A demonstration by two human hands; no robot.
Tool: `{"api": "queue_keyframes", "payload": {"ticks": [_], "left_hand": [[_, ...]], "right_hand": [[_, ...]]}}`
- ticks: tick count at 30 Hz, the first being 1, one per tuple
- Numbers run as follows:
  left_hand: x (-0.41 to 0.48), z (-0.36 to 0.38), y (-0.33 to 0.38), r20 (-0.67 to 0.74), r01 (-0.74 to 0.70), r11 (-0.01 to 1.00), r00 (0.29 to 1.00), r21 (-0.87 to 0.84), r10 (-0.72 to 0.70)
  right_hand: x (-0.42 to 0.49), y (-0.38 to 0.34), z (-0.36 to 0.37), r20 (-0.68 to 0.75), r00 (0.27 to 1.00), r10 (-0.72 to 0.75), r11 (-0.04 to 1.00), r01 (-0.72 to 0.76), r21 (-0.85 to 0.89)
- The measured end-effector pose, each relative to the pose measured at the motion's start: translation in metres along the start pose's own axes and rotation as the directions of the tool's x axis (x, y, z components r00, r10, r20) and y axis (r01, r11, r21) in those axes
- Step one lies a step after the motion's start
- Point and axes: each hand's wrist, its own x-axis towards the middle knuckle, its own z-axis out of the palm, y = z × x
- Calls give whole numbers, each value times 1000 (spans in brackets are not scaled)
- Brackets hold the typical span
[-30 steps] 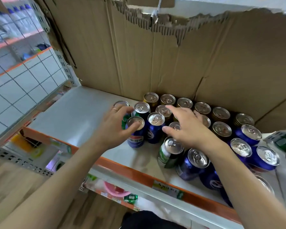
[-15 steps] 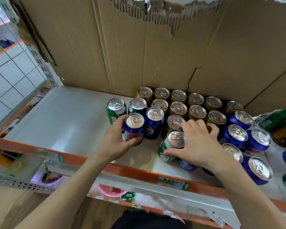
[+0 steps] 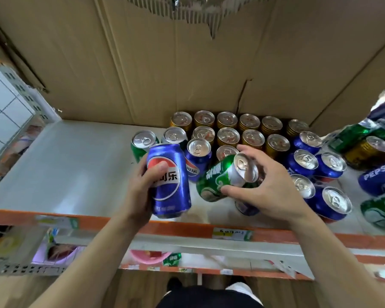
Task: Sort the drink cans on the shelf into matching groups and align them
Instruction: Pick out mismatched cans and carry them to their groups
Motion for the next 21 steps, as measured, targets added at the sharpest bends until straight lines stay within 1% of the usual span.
{"api": "queue_keyframes", "payload": {"ticks": [2, 3, 5, 8, 10, 12, 15, 18, 21], "left_hand": [[-2, 10, 5, 85, 108, 982, 992, -154, -96], [-1, 15, 6, 107, 139, 966, 987, -219, -117], [4, 24, 4, 122, 200, 922, 978, -331, -168], [10, 43, -3, 223, 289, 883, 950, -371, -217], [9, 61, -5, 246, 309, 873, 942, -378, -228], [6, 80, -7, 243, 317, 872, 940, -373, -238], [-2, 112, -9, 241, 317, 899, 938, -302, -250], [-11, 142, -15, 248, 308, 931, 934, -194, -257], [-21, 178, -26, 291, 323, 940, 915, -109, -281]], "right_hand": [[-7, -9, -8, 37, 999, 39, 960, -48, 277], [-10, -11, -12, 32, 998, 52, 922, -61, 383], [-17, -9, -18, -2, 991, 131, 819, -107, 564], [-30, -5, -24, -45, 963, 264, 636, -139, 760], [-39, -2, -28, -67, 942, 329, 529, -125, 839], [-49, 1, -34, -83, 931, 354, 430, -83, 899], [-64, 8, -48, -112, 917, 382, 281, 0, 960], [-84, 17, -68, -121, 915, 384, 216, 38, 976], [-107, 30, -93, -152, 907, 392, 230, 64, 971]]}}
